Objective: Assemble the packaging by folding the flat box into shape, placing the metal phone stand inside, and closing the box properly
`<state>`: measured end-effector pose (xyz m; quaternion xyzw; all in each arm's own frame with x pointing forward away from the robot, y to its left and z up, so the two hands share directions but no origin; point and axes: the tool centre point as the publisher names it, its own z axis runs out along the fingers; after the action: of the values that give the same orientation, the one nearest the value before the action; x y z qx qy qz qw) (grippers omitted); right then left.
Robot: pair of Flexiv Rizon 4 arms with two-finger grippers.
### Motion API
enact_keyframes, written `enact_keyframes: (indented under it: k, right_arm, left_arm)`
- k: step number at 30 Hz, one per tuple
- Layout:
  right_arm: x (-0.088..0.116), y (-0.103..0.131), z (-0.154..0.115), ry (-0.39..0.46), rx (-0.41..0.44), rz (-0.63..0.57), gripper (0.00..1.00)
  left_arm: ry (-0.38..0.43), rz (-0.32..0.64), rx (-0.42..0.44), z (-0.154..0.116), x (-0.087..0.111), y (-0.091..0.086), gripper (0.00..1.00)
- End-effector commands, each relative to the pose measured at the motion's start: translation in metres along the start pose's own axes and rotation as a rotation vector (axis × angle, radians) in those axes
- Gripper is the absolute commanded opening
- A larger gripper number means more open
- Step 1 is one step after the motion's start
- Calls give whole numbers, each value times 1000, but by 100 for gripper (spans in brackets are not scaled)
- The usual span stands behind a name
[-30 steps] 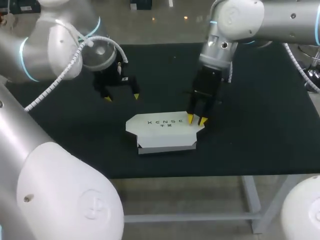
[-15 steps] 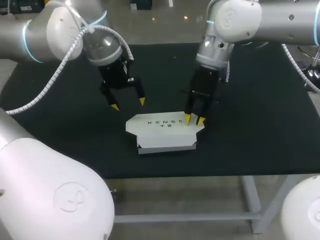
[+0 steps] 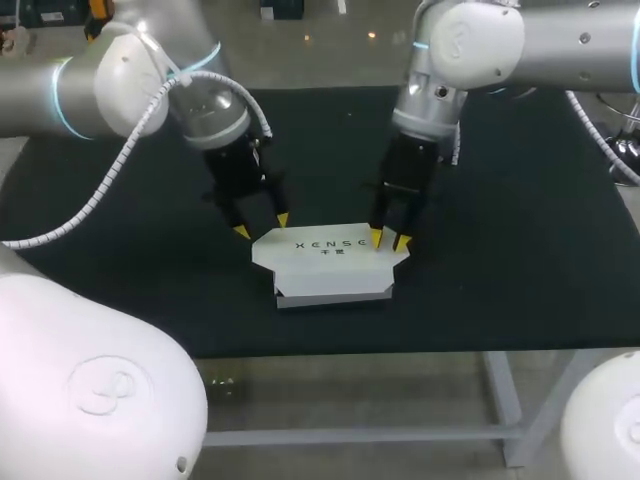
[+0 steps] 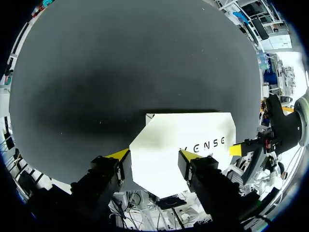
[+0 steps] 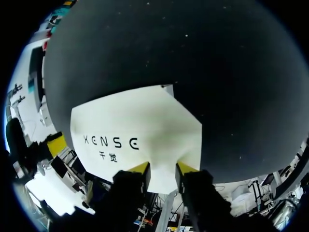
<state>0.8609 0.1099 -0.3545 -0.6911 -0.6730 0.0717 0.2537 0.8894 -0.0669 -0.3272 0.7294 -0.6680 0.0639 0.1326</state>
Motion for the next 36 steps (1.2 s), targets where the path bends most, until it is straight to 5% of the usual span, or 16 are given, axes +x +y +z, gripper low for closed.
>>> enact_keyframes:
  k: [1,4,11,36]
  right_arm:
    - [-1,-5,2,-6,-22,10,38]
    - [-2,-4,4,-9,-29,20,38]
    - [-2,-3,8,-5,-45,30,38]
    - [-9,-5,15,-1,-258,25,42]
  left_arm:
    - [2,-11,-2,9,-1,0,62]
    - [-2,-21,-8,12,0,4,52]
    - [-23,-46,-9,19,2,8,49]
    - [-12,-41,26,27,-1,16,50]
